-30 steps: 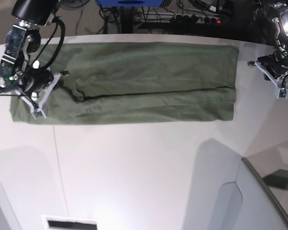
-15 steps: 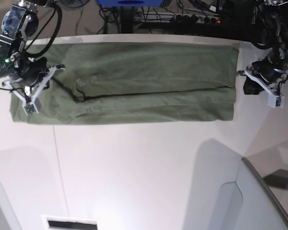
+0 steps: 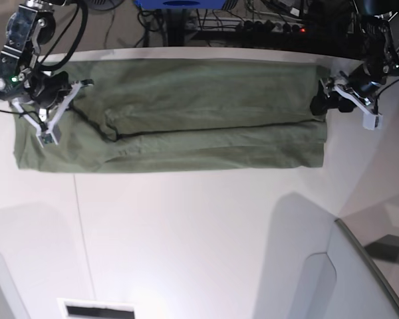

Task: Layout the t-shirt on the table in an organized manner, then fold the t-shirt properly
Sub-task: 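Grasp the folded edge with both grippers and fold it over again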

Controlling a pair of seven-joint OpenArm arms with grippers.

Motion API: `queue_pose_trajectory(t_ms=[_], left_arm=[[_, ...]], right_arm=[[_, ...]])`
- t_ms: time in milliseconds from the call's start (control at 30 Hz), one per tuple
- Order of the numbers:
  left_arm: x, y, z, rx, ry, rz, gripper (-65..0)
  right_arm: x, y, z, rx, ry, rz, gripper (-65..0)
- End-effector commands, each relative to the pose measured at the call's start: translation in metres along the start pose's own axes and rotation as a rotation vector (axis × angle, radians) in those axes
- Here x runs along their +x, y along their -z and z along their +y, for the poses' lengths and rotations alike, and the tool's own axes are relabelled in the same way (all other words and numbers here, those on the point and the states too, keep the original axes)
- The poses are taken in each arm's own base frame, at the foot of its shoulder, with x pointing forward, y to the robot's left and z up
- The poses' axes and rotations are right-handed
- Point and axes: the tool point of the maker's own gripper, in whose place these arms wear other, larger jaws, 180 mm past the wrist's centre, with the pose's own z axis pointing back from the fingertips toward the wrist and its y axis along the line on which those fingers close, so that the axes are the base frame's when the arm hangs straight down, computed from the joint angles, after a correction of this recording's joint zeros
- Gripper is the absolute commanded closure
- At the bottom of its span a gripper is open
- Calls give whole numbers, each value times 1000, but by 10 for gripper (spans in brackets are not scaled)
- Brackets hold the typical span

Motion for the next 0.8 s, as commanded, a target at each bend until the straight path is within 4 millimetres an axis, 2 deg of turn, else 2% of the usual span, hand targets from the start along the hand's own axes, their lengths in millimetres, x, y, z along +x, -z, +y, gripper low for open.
queue_pose_trajectory(t_ms=[0,133,300,467,567,767], left_arm=[[11,0,1,-6,6,-26,-513],[7,12,-4,-23,-45,-52,-482],[-12,35,-27,-87,-38,2,-451],[-22,44,-25,-88,-82,8,-387],[-25,44,-21,-77,-105,1,-306],[-16,43,-17,-70,-112,-47,-51]], right_arm=[[10,-3,-2,-3,-8,-37,-27],[11,-3,-2,-2,-10,-39,-27],[11,-3,-2,-3,-9,-39,-27],[10,-3,-3,-4,-7,-37,-27],[9,-3,-3,-5,-6,-35,-27],[9,-3,-3,-5,-8,-35,-29]])
